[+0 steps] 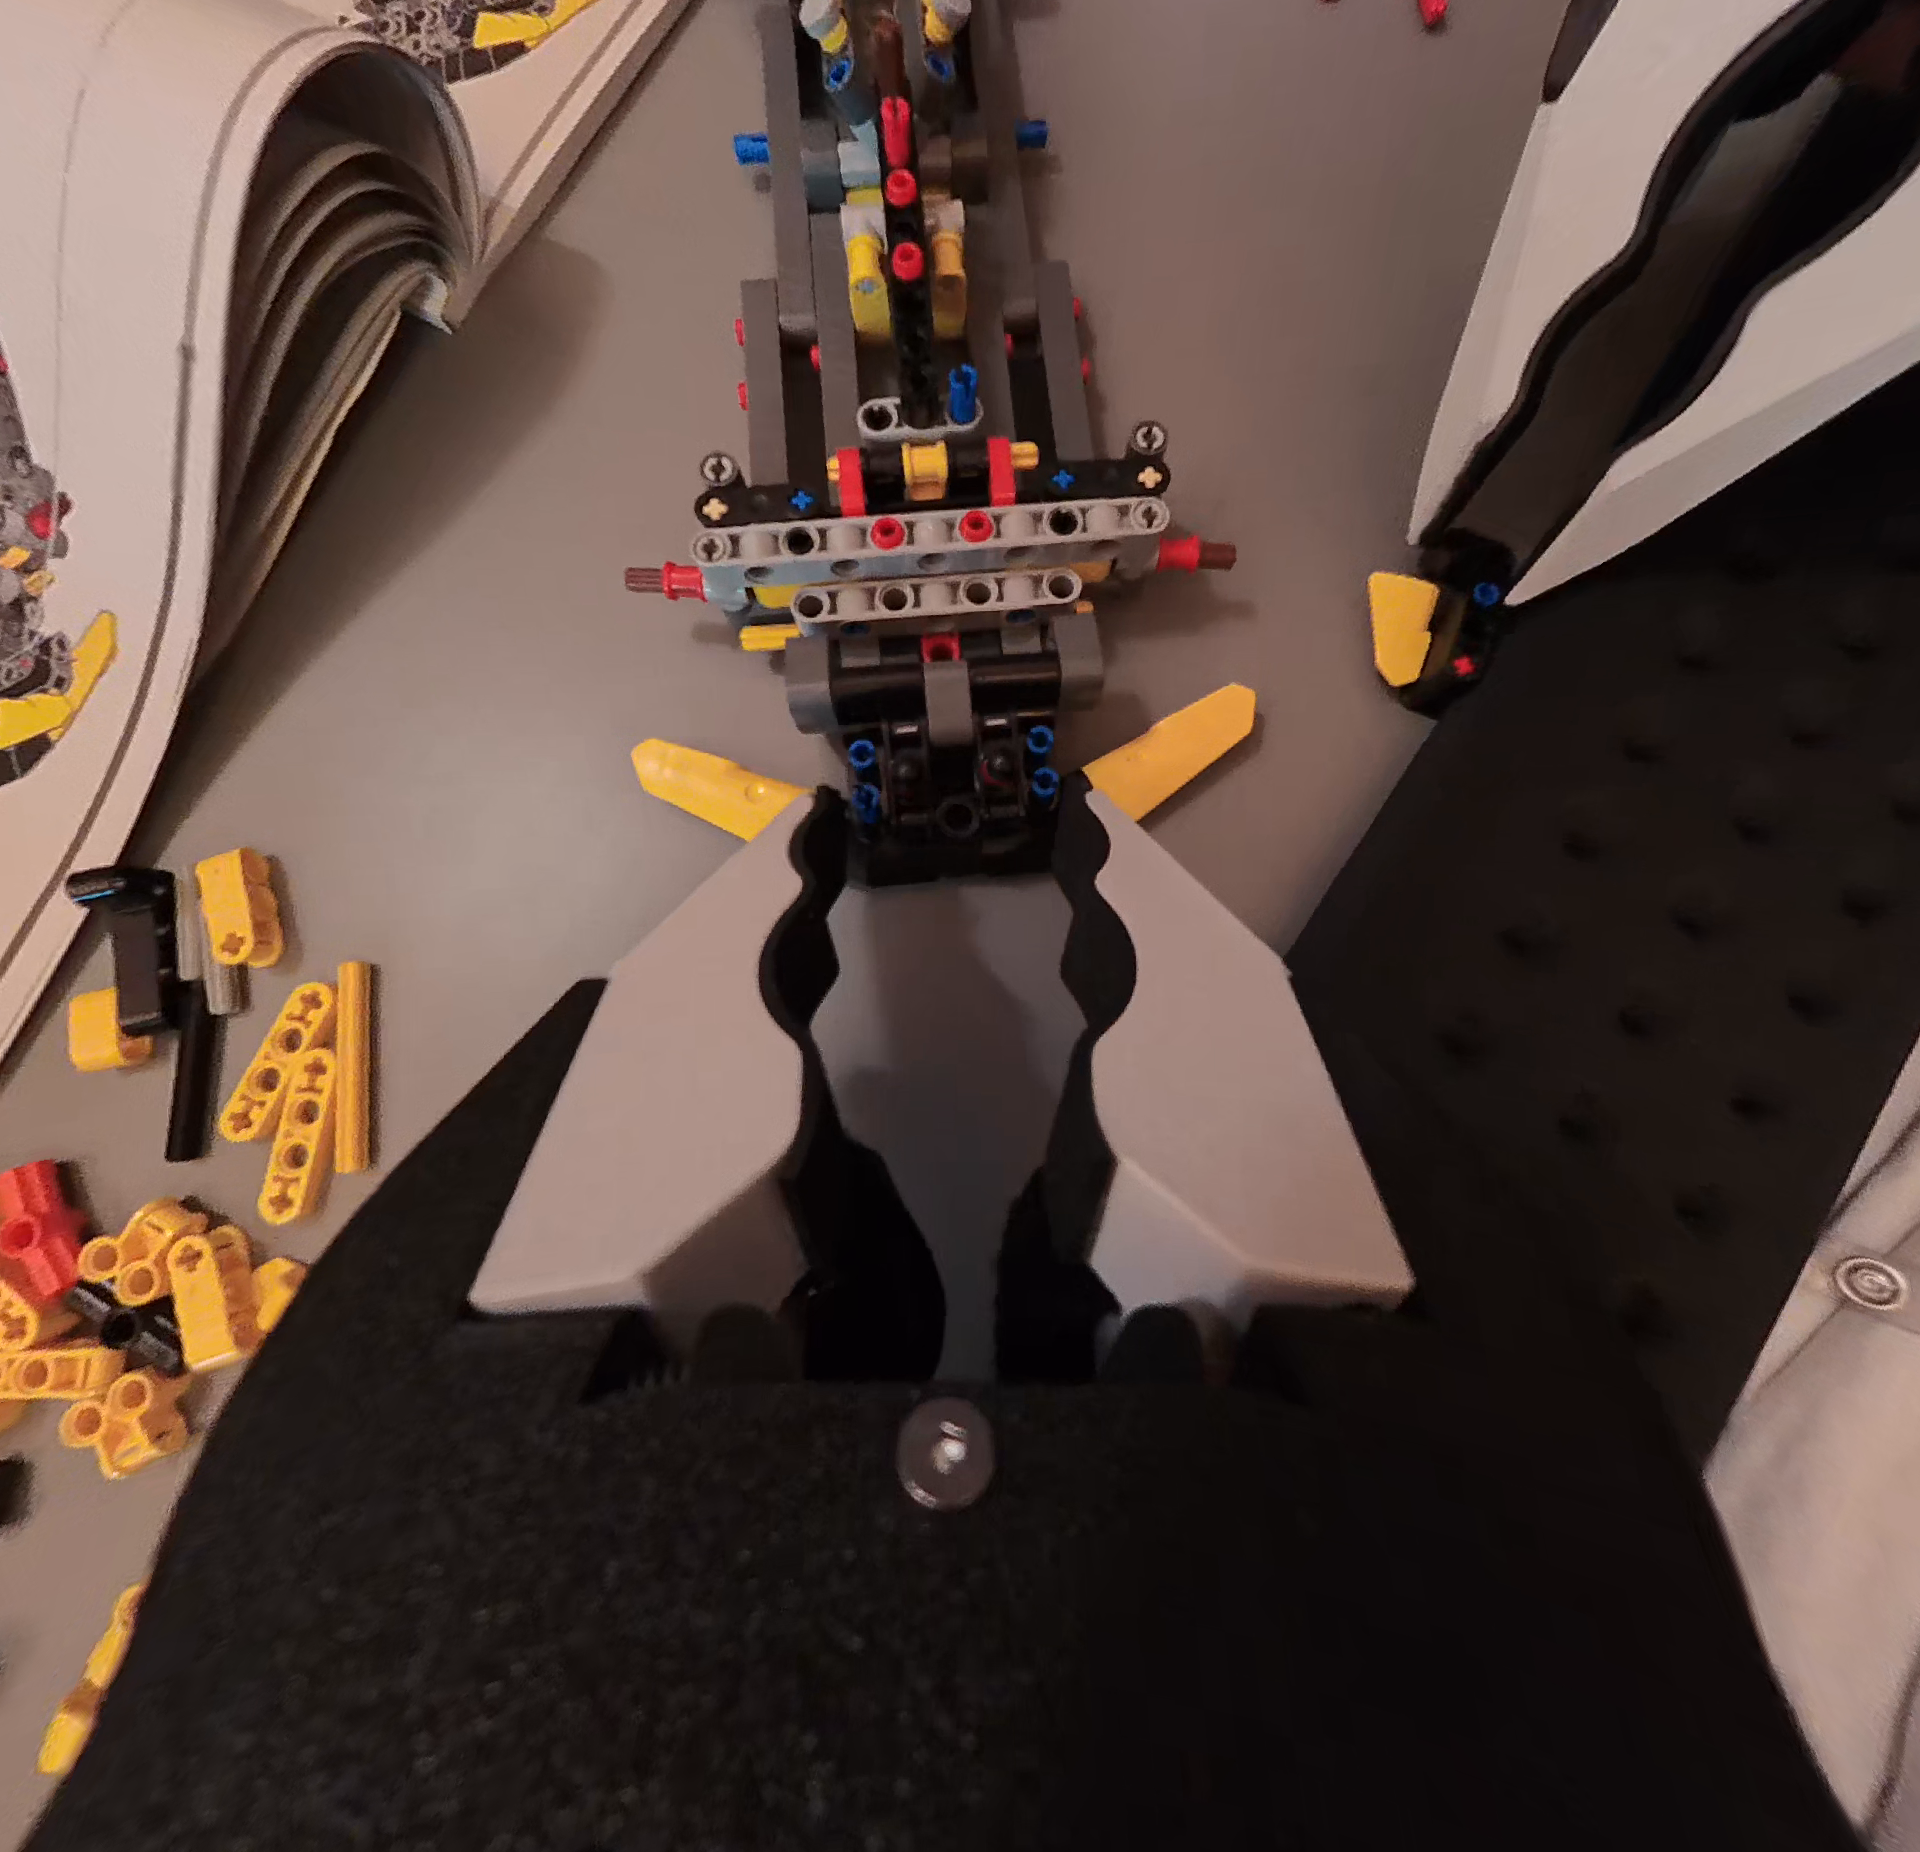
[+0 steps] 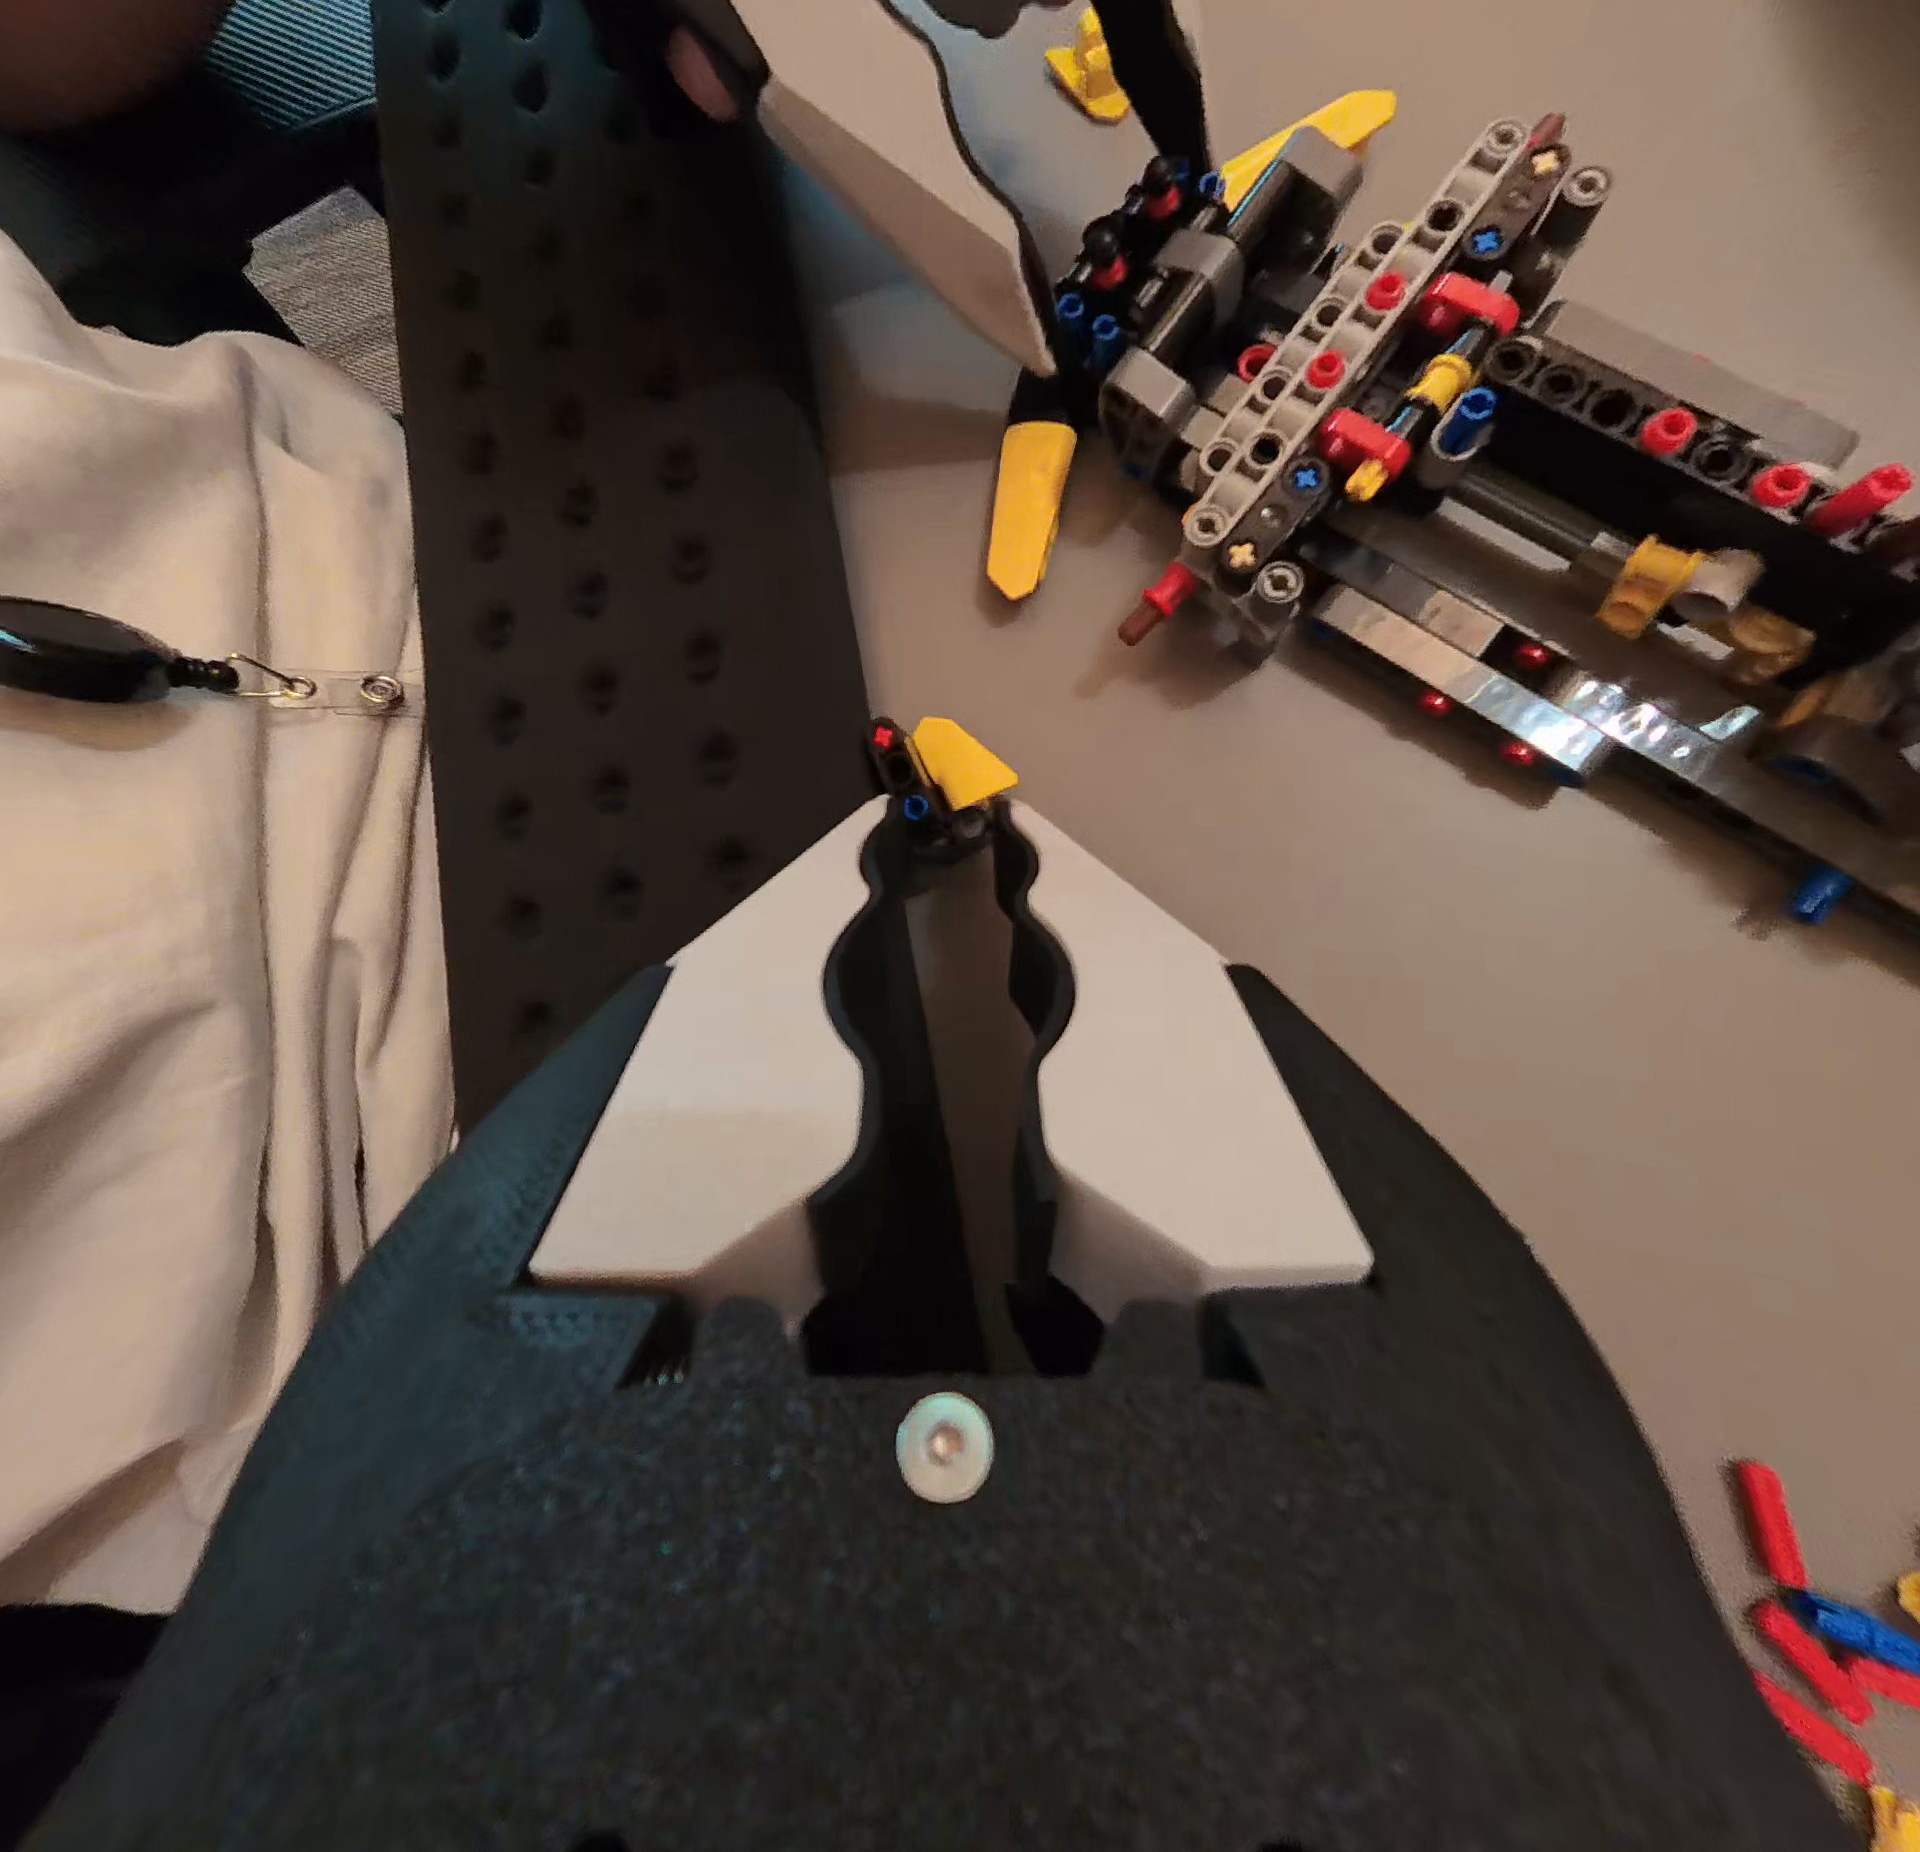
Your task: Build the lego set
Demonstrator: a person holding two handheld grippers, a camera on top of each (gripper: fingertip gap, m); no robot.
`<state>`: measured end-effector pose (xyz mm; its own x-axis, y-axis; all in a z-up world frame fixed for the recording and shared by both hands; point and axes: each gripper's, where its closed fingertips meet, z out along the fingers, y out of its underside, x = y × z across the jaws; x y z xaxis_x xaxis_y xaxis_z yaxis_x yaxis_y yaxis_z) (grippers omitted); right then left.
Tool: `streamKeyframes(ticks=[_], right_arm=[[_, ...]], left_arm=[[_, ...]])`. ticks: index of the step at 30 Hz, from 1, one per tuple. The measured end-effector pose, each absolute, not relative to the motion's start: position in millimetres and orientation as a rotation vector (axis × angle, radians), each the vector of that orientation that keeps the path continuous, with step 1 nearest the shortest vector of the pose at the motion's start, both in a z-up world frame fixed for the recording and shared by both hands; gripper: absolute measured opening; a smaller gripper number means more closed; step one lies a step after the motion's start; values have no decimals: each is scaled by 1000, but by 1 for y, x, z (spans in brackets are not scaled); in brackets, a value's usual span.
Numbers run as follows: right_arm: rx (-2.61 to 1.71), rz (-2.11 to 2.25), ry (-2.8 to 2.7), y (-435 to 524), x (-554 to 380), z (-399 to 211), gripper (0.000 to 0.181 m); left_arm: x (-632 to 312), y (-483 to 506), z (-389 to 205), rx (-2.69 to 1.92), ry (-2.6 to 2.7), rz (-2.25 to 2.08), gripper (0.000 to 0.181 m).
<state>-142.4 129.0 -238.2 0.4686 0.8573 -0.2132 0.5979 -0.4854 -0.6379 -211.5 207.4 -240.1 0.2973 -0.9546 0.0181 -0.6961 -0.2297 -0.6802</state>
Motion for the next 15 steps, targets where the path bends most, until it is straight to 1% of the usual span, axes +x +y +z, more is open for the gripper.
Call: streamKeyframes(ticks=[2,3,4,5,7,9,10,11,13,15], right_arm=[[-2250,759,-1190,129,-142,-238,15],[-2254,777,-1171,130,-141,-237,11],[-2231,778,-1148,133,-141,-234,3],[-2198,777,-1127,137,-142,-230,0],[-2182,794,-1091,141,-143,-226,0],[-2189,775,-1088,143,-141,-227,0],[-2188,770,-1085,144,-141,-226,2],[-2198,799,-1081,143,-141,-225,8],[-2256,922,-1082,132,-143,-227,27],[-2296,939,-1107,126,-140,-235,28]], left_arm=[[-215,206,-235,-2002,1450,-634,43],[-217,204,-233,-1996,1444,-653,44],[-219,202,-230,-1980,1444,-672,45],[-221,198,-226,-1946,1456,-695,44],[-220,185,-219,-1846,1515,-738,38],[-215,173,-218,-1764,1592,-738,36],[-212,169,-219,-1747,1616,-732,35],[-209,166,-219,-1735,1632,-739,35],[-205,162,-216,-1720,1635,-776,31],[-204,158,-211,-1705,1641,-845,31]])
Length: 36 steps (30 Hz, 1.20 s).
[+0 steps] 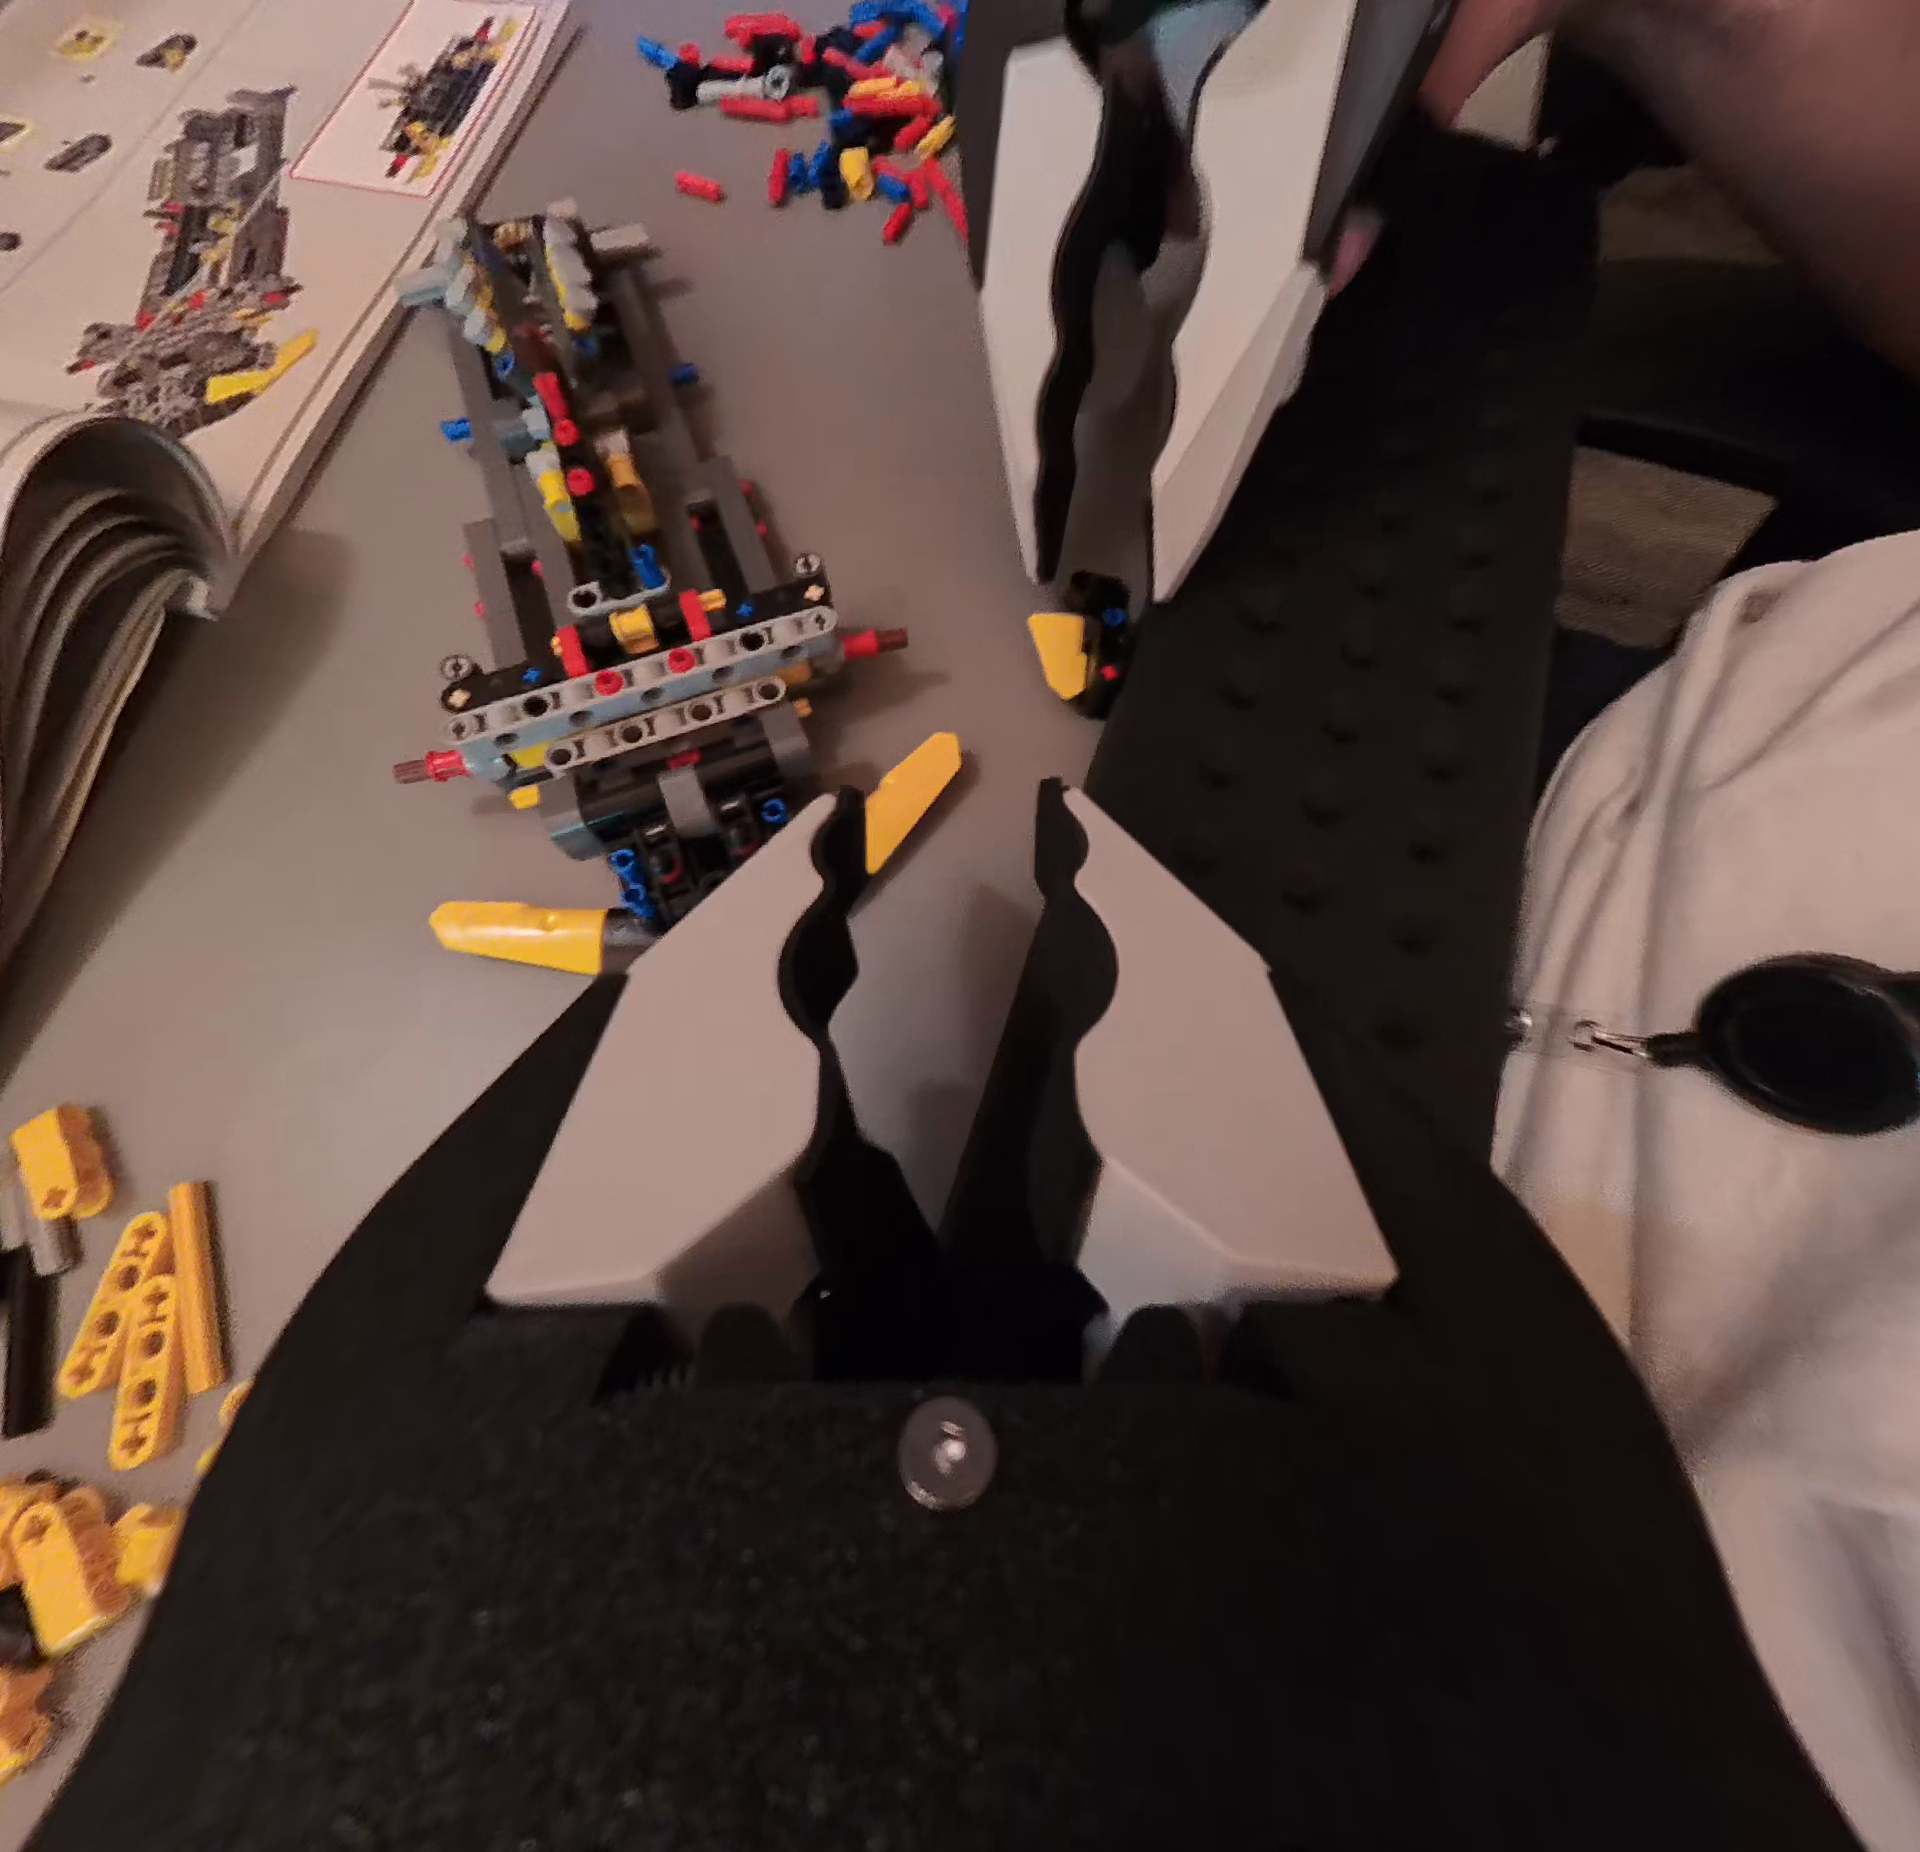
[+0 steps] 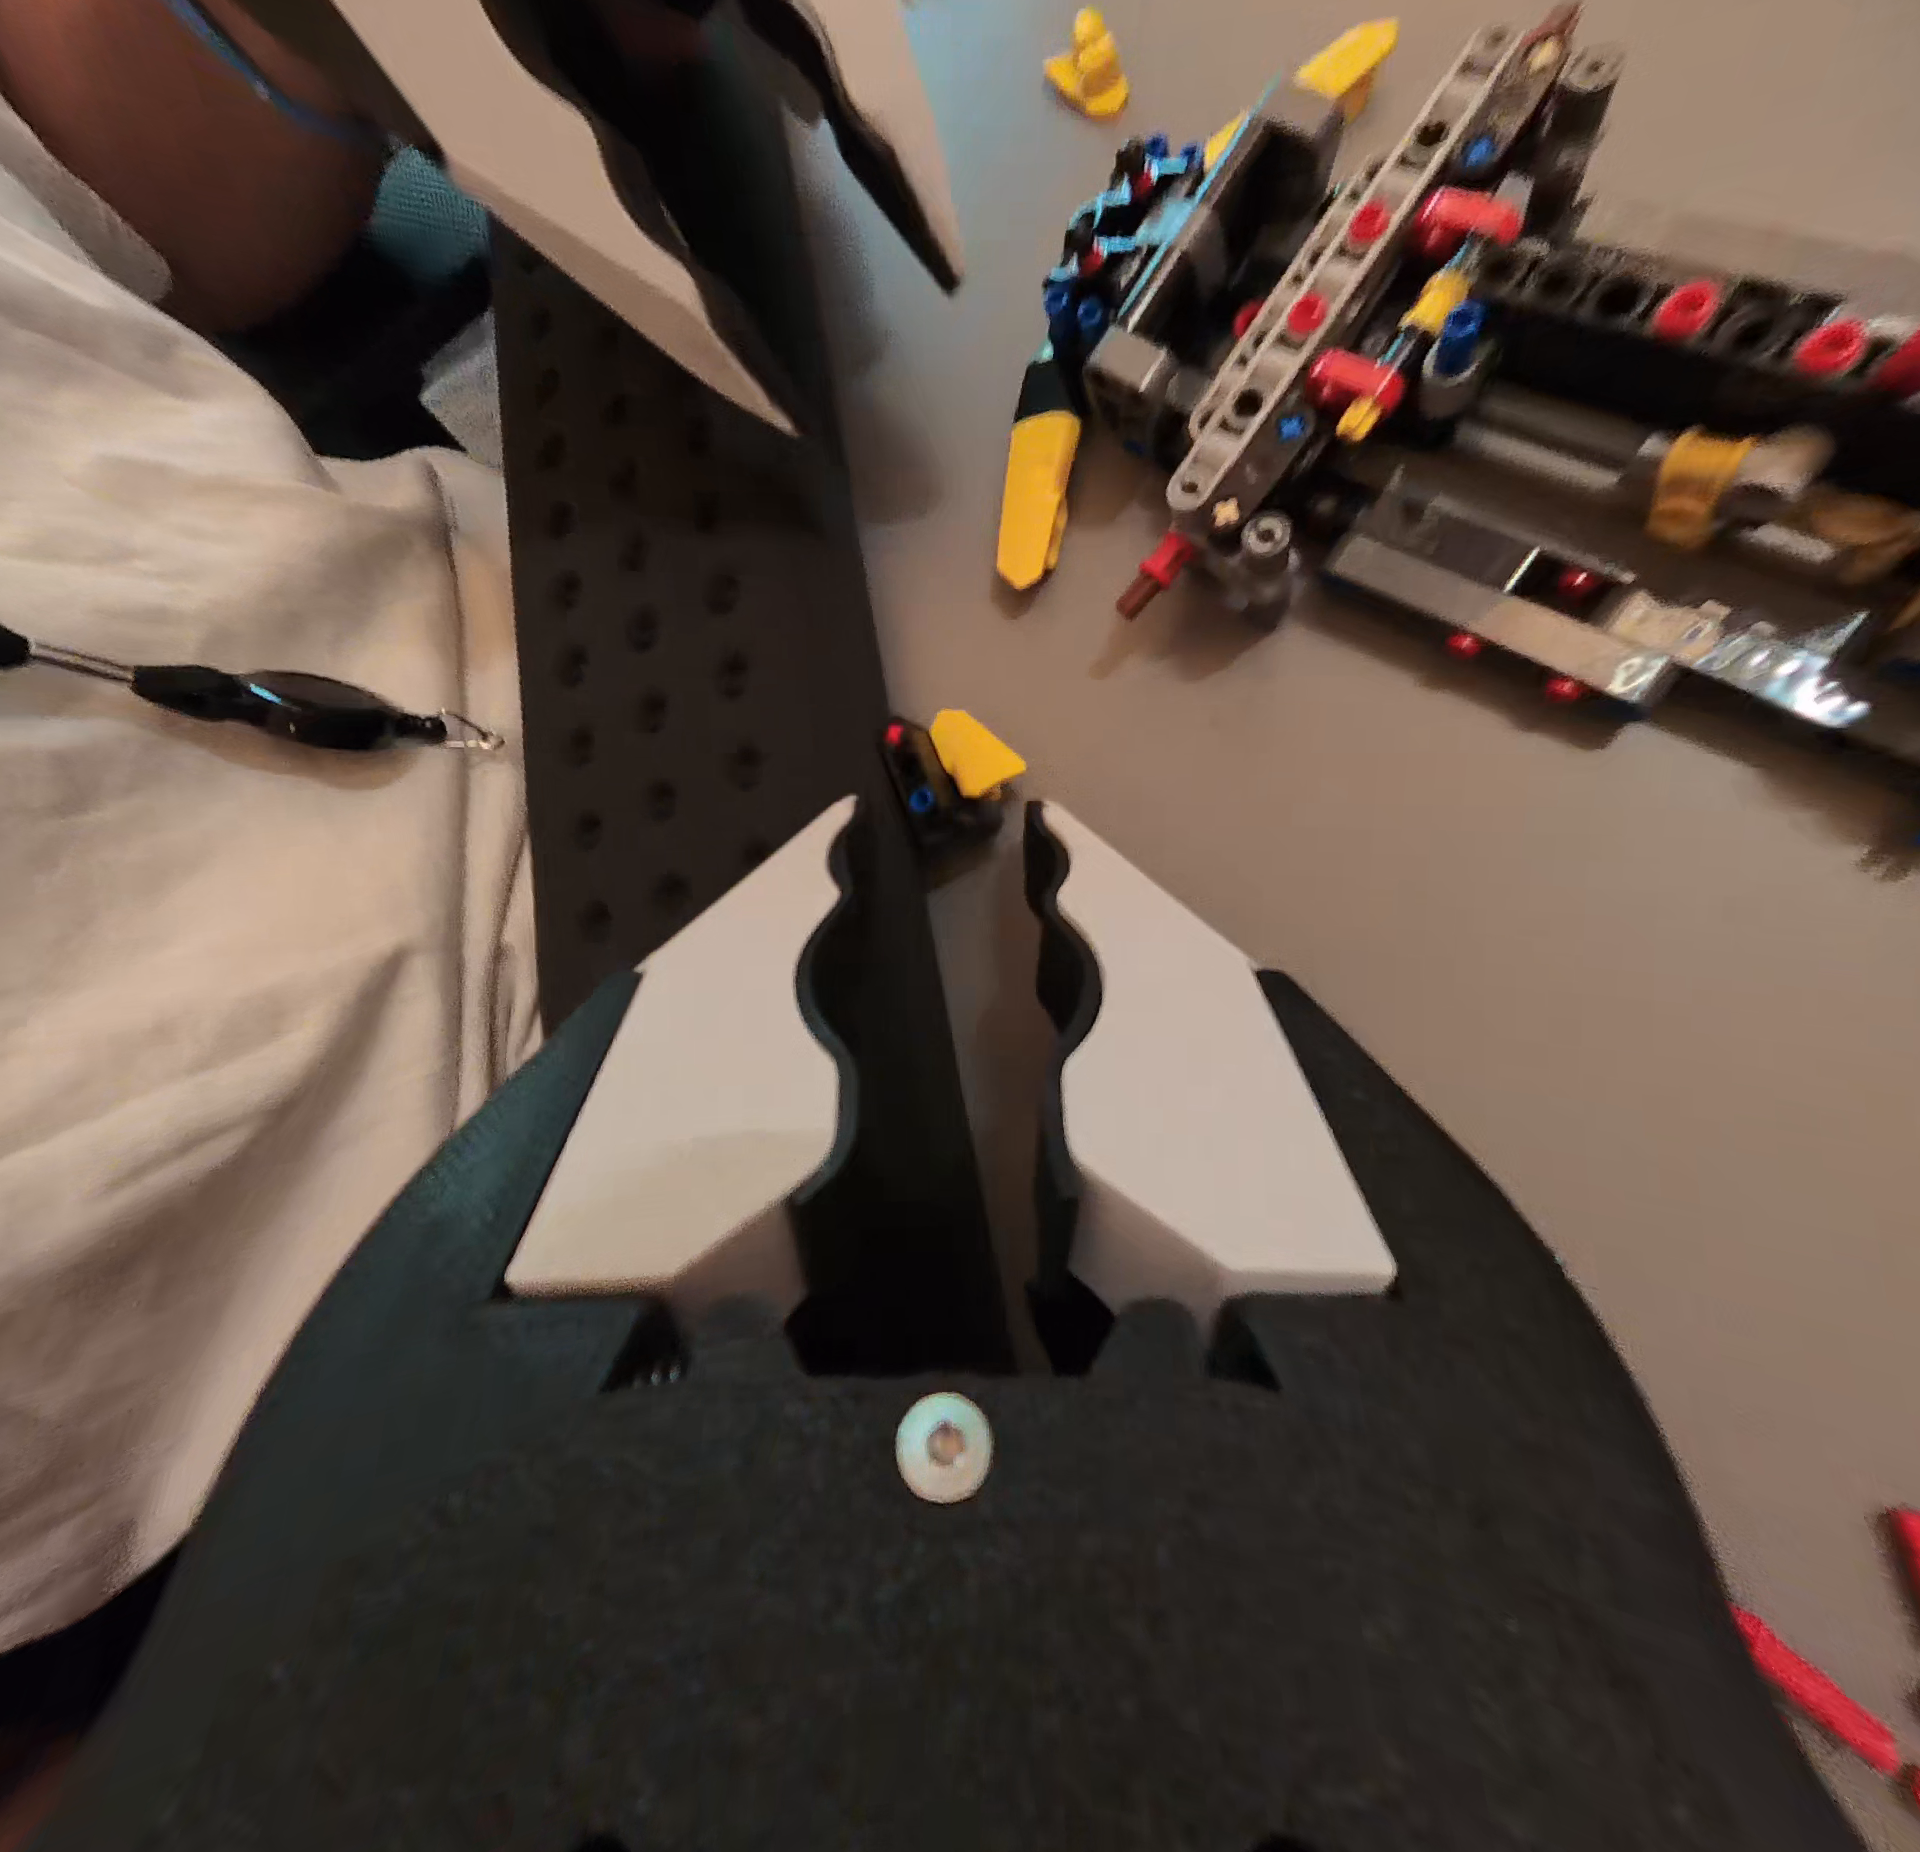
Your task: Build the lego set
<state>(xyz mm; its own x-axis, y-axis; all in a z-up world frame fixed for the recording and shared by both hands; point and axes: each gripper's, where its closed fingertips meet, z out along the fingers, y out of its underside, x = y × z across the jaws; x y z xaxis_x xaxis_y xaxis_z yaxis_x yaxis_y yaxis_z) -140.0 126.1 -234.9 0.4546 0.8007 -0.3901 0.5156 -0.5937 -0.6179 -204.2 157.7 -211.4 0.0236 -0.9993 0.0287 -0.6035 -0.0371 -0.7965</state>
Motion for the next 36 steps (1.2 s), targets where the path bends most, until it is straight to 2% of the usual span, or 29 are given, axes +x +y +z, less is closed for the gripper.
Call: streamKeyframes(ticks=[3,5,8,10,17,19,20,25,26,27,31,32,36], right_arm=[[-2270,1033,-1099,124,-145,-236,25],[-2289,1024,-1123,125,-143,-240,14],[-2278,1020,-1162,125,-143,-239,12],[-2246,981,-1150,132,-142,-235,0],[-2257,912,-1092,141,-138,-227,0],[-2287,1005,-1076,136,-143,-227,23],[-2337,1049,-1095,130,-144,-231,27],[-2438,1115,-1149,122,-145,-237,33],[-2461,1115,-1138,123,-144,-238,29],[-2483,1074,-1152,126,-140,-242,13],[-2455,1000,-1245,126,-142,-240,10],[-2440,959,-1246,130,-141,-238,0],[-2388,763,-1122,158,-128,-232,0]], left_arm=[[-208,145,-201,-1631,1666,-999,29],[-211,142,-192,-1597,1653,-1086,27],[-217,141,-184,-1598,1625,-1208,27],[-223,142,-187,-1629,1634,-1236,27],[-230,153,-188,-1701,1565,-1288,27],[-230,152,-188,-1707,1565,-1313,26],[-230,152,-189,-1712,1563,-1326,26],[-231,153,-189,-1749,1546,-1396,26],[-231,153,-188,-1746,1540,-1402,26],[-231,153,-187,-1743,1535,-1408,26],[-231,156,-184,-1745,1500,-1429,26],[-231,157,-183,-1746,1494,-1431,26],[-231,157,-184,-1751,1494,-1434,26]])
